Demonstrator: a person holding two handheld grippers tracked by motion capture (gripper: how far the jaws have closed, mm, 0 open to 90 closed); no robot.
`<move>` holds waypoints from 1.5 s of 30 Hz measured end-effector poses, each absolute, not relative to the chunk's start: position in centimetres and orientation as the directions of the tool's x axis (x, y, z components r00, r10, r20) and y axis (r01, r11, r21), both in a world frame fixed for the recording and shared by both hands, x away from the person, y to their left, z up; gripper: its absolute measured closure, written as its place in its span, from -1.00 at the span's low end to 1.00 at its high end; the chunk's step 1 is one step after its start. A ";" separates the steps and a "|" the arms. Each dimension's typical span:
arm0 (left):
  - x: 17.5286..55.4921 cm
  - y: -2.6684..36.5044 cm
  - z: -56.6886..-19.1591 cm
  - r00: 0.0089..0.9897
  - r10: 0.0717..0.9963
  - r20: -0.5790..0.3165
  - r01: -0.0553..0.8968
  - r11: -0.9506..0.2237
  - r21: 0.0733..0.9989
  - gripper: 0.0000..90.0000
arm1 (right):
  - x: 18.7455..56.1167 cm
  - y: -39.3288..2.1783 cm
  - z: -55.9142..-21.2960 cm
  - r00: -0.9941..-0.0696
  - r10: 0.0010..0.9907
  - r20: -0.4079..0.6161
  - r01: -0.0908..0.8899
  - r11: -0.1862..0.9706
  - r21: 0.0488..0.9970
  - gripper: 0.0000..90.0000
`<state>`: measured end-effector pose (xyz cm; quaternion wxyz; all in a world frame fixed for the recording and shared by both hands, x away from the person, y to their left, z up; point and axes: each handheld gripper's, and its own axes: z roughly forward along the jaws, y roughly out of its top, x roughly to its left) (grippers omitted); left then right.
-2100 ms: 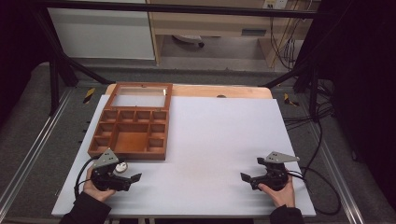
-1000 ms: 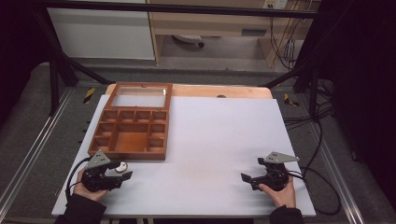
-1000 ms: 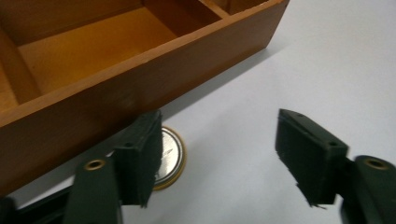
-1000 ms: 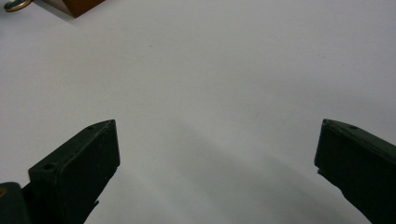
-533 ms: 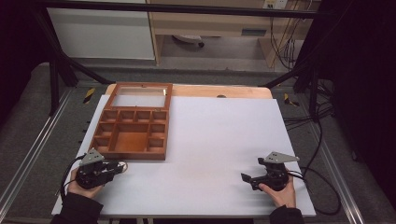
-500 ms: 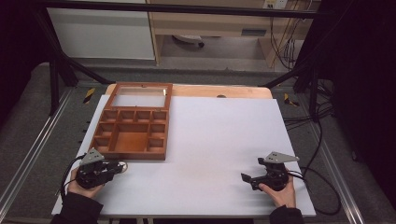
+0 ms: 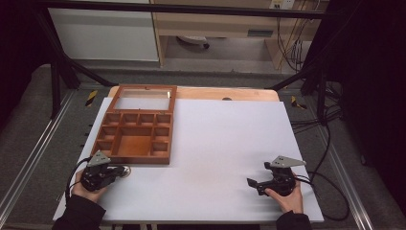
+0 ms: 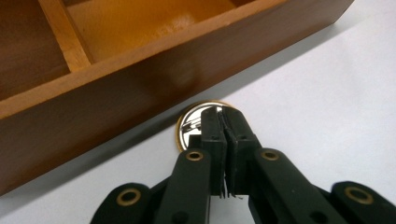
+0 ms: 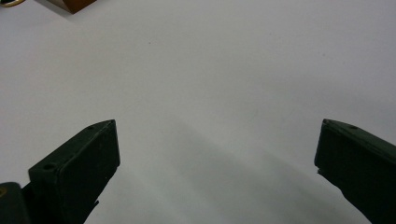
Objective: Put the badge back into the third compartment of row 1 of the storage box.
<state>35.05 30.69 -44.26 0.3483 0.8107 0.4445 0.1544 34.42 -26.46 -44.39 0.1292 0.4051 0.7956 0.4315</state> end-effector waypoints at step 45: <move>34.0 30.3 -43.3 0.593 0.804 -0.053 0.593 -0.392 0.704 -0.05 | 34.5 -26.4 -44.4 -0.643 0.752 0.143 0.538 0.311 0.784 -0.98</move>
